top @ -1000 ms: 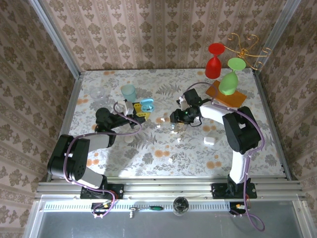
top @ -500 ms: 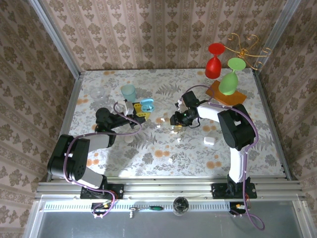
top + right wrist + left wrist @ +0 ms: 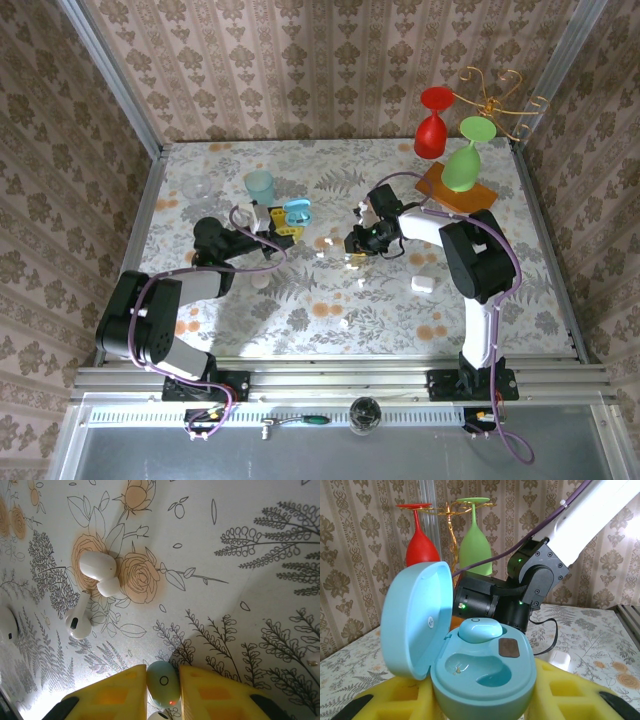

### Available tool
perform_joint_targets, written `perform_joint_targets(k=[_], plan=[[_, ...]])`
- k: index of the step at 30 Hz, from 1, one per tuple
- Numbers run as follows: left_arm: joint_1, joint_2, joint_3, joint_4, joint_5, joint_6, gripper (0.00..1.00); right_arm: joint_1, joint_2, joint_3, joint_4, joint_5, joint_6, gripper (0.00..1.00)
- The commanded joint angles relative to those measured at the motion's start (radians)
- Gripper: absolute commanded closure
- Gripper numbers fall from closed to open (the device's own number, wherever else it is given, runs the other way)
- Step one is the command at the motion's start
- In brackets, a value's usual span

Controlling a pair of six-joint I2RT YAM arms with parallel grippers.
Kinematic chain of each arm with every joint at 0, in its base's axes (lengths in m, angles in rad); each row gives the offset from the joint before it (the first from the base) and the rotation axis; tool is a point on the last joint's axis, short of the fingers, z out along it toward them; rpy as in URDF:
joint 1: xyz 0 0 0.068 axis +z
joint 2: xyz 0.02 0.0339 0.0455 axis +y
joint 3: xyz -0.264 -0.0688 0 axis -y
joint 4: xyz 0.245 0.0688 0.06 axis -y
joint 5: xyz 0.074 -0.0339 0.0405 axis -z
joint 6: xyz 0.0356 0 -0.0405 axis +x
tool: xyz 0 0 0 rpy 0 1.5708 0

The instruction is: Insert wireless bluetooth earbuds into charging case

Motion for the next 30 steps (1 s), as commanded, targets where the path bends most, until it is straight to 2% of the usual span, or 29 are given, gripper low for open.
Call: perform_joint_targets(k=[1, 4, 7, 14, 20, 21, 30], plan=[[-0.01, 0.028, 0.022, 0.028, -0.012, 0.044, 0.75, 0.004, -0.044, -0.039, -0.012, 0.051, 0.012, 0.77], [-0.028, 0.055, 0.027, 0.028, -0.072, 0.082, 0.76, 0.006, -0.113, -0.066, -0.008, 0.105, 0.023, 0.76], [-0.057, 0.09, 0.035, 0.029, -0.183, 0.127, 0.77, 0.005, -0.181, -0.088, -0.015, 0.154, 0.036, 0.76], [-0.121, 0.172, 0.078, 0.03, -0.358, 0.21, 0.76, 0.006, -0.368, -0.112, -0.064, 0.215, 0.062, 0.76], [-0.143, 0.252, 0.13, 0.03, -0.373, 0.251, 0.77, 0.015, -0.487, -0.046, -0.152, 0.236, 0.045, 0.76], [-0.178, 0.265, 0.14, 0.031, -0.403, 0.255, 0.76, 0.02, -0.496, -0.027, -0.166, 0.236, 0.041, 0.76], [-0.238, 0.333, 0.198, 0.031, -0.418, 0.266, 0.77, 0.077, -0.491, 0.114, -0.199, 0.244, 0.018, 0.76]])
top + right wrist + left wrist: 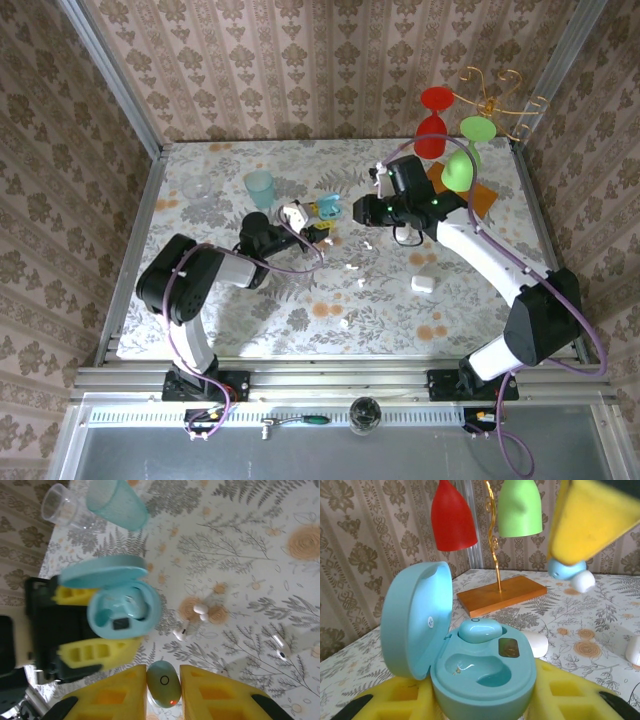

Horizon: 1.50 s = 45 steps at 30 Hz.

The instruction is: Insert wireless bluetooth earbuds into charging case

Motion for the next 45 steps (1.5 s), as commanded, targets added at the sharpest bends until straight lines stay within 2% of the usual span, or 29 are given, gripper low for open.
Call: perform_joint_targets(k=[1, 20, 45], plan=[[-0.018, 0.023, 0.037, 0.031, -0.018, 0.028, 0.77, 0.024, 0.009, 0.067, -0.044, 0.024, -0.029, 0.76], [-0.055, 0.044, 0.078, 0.031, -0.01, -0.023, 0.77, 0.058, 0.142, 0.164, -0.027, 0.04, -0.055, 0.76], [-0.062, 0.058, 0.087, 0.031, -0.018, -0.043, 0.77, 0.06, 0.177, 0.123, 0.094, 0.056, 0.006, 0.77]])
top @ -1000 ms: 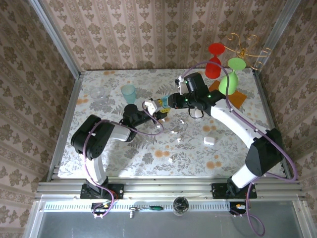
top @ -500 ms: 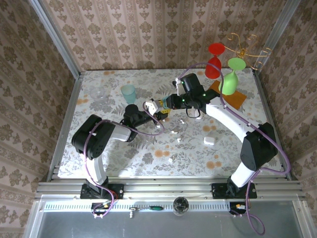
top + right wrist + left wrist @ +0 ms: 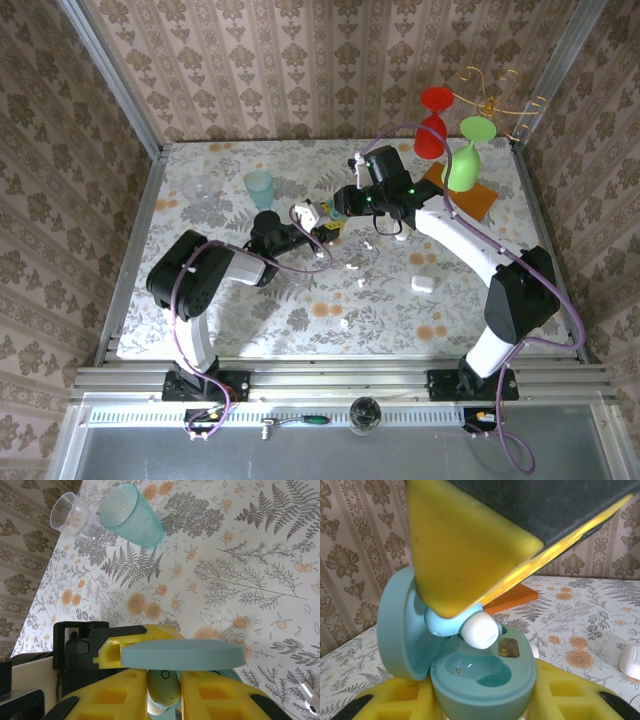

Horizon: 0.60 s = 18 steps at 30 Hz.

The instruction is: Insert wireless bluetooth earbuds into charging case

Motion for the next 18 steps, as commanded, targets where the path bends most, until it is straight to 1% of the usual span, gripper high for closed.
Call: perform_joint_targets(k=[1, 11, 18], plan=[[-0.006, 0.005, 0.027, 0.035, 0.001, -0.026, 0.77, 0.009, 0.023, -0.009, 0.033, 0.021, 0.018, 0.77], [-0.006, -0.001, 0.042, 0.035, -0.025, -0.055, 0.77, 0.013, 0.043, -0.025, 0.032, 0.026, 0.02, 0.76], [-0.004, -0.002, 0.048, 0.035, -0.051, -0.072, 0.77, 0.02, 0.037, -0.029, 0.024, 0.027, 0.018, 0.74]])
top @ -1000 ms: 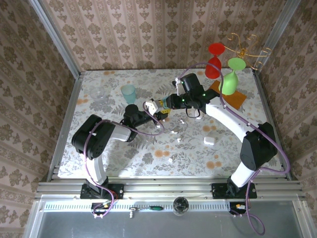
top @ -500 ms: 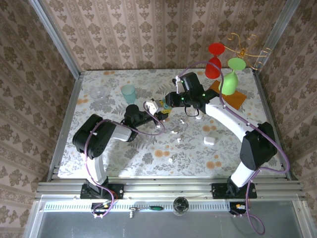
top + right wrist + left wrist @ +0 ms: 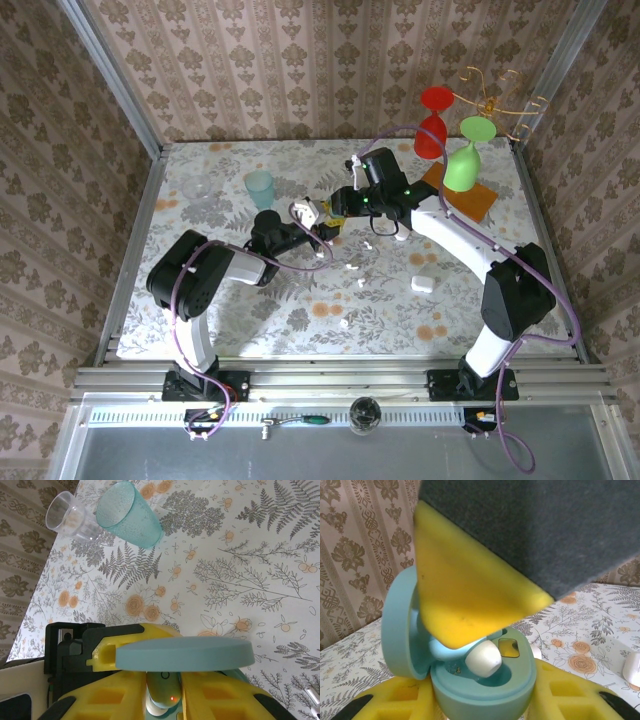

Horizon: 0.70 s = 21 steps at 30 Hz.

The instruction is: Insert wireless bluetooth earbuds into charging case

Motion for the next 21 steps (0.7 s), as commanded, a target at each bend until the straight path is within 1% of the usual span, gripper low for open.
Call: perform_joint_targets(k=[1, 9, 17, 21], plan=[[-0.004, -0.002, 0.041, 0.043, -0.02, -0.031, 0.77, 0.009, 0.011, -0.024, -0.005, 0.02, 0.006, 0.74], [-0.004, -0.002, 0.052, 0.043, -0.034, -0.042, 0.77, 0.012, -0.003, -0.033, -0.001, 0.014, 0.013, 0.74], [-0.004, 0.003, 0.052, 0.042, -0.034, -0.044, 0.77, 0.013, -0.049, -0.044, 0.005, 0.023, 0.016, 0.68], [-0.004, 0.005, 0.054, 0.043, -0.029, -0.043, 0.77, 0.012, -0.058, -0.048, 0.01, 0.025, 0.013, 0.67]])
